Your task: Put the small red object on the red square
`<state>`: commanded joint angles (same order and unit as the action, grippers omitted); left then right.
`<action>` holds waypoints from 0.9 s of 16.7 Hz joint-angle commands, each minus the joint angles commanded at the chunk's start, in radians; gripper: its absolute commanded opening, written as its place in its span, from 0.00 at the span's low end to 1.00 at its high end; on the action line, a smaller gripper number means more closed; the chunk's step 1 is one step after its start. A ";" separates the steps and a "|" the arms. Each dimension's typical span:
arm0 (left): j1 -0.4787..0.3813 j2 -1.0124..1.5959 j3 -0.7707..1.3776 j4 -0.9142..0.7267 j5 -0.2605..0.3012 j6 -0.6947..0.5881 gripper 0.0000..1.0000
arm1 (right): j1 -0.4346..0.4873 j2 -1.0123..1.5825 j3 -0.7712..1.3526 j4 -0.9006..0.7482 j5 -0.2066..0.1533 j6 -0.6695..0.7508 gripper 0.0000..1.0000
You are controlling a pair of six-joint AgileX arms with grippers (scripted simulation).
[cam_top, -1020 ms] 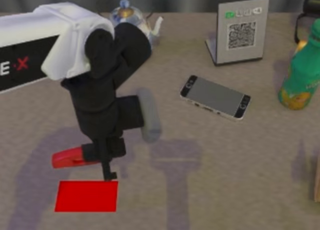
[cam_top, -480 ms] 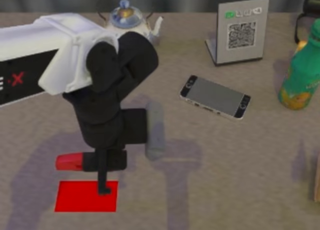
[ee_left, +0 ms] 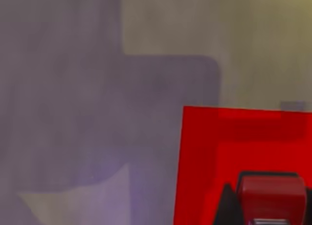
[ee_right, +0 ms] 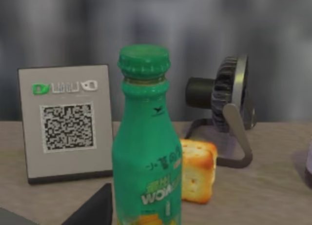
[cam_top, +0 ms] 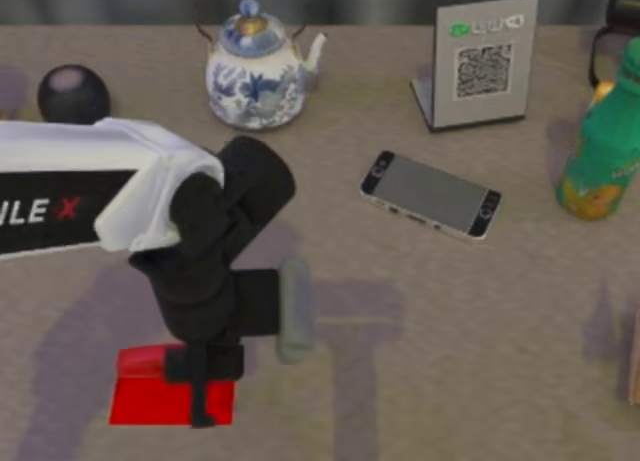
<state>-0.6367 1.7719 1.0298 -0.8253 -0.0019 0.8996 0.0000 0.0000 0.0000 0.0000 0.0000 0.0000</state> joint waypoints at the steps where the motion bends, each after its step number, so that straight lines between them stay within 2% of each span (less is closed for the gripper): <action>1: 0.006 0.010 -0.030 0.041 0.000 0.008 0.00 | 0.000 0.000 0.000 0.000 0.000 0.000 1.00; 4: 0.016 0.025 -0.080 0.102 -0.001 0.021 0.00 | 0.000 0.000 0.000 0.000 0.000 0.000 1.00; 8: 0.016 0.025 -0.081 0.103 -0.001 0.022 0.00 | 0.000 0.000 0.000 0.000 0.000 0.000 1.00; 15: 0.016 0.025 -0.081 0.103 -0.001 0.022 0.53 | 0.000 0.000 0.000 0.000 0.000 0.000 1.00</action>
<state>-0.6209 1.7971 0.9487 -0.7222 -0.0031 0.9212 0.0000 0.0000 0.0000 0.0000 0.0000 0.0000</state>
